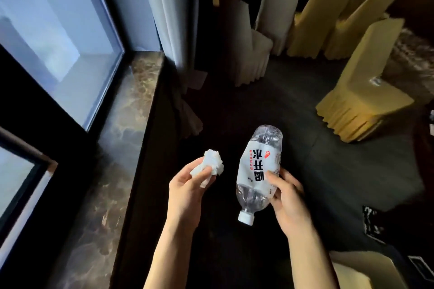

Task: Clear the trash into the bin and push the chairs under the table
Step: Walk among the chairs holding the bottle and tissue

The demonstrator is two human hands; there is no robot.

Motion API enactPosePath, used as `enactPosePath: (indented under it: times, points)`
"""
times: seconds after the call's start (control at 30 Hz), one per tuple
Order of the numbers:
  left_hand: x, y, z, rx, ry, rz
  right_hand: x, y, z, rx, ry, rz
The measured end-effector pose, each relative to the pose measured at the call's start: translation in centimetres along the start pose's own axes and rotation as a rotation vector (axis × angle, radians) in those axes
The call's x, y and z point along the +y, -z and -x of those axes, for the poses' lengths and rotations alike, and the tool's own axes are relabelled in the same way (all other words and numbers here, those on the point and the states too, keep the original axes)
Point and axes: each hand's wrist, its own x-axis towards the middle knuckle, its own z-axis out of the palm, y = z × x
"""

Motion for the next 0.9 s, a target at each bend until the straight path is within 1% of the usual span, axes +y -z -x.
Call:
enactPosePath:
  times: [0.23,0.47,0.57,0.7,0.9]
  points:
    - [4.2,-5.6,-12.2,-0.132,0.066,0.013,-5.3,-2.9,-7.1,0.153,0.086,-0.093]
    - [4.6,-10.8,-19.5,-0.315,0.122,-0.064,-8.6,-1.9,-12.9,0.281,0.125,-0.154]
    - [4.0,-13.3,-22.7,-0.329,0.151,-0.078,-9.7,-1.0,-16.1,0.315,0.117,-0.186]
    - [3.1,-17.6,-27.6,-0.300,0.164,-0.099,-12.0,0.3,-21.3,0.350,0.119,-0.228]
    - [1.6,-27.0,-36.0,-0.361,0.182,-0.166,-17.8,3.3,-30.0,0.425,0.154,-0.261]
